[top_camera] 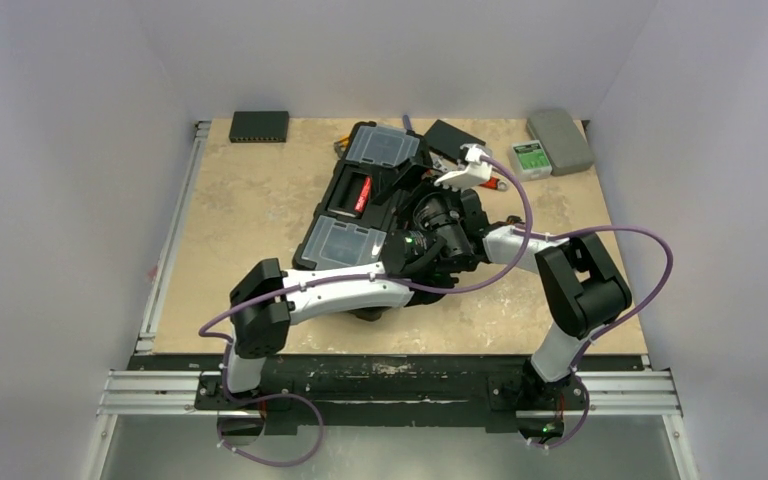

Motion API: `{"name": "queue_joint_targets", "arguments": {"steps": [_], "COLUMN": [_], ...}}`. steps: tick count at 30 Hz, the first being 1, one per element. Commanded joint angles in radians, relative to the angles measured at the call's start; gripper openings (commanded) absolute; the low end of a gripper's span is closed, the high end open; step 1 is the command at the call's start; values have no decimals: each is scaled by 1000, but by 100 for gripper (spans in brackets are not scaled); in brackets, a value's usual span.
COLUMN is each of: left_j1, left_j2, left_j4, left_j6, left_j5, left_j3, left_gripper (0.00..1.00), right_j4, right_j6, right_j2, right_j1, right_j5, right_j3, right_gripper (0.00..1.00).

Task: Pack the tool kit
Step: Close the toolbox at the center of the board.

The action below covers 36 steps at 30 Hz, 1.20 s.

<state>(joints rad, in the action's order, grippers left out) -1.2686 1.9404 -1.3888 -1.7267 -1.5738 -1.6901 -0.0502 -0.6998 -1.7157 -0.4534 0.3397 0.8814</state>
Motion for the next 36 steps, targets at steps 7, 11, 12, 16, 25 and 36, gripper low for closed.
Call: {"name": "queue_joint_targets", "arguments": {"steps": [7,11,12,16,25,36], "left_j1": [-24,-25,-25,-46,-170,161], "left_j2": [-231,-404,-442,-550,-827,-1341], "left_j4": [-38,-36,-36,-36,21,1649], "left_j6": [274,453,494,661,1085,2125], "left_j5": [-61,-11,5,68,380,1095], "left_j3": [208,369,408,570,1026,880], "left_gripper": [95,94,94,92,91,93], "right_j4": [0,34,45,80,95,124], "right_j6": [22,38,44,67,113,167], "right_j2": [36,88,101,156,231,382], "right_j1": [8,29,33,47,61,96], "right_j5": [-27,-53,-60,-77,-54,-30], "right_j3": [15,-1,-1,-11,-22,-134], "right_gripper": [52,53,53,54,53,56]}}
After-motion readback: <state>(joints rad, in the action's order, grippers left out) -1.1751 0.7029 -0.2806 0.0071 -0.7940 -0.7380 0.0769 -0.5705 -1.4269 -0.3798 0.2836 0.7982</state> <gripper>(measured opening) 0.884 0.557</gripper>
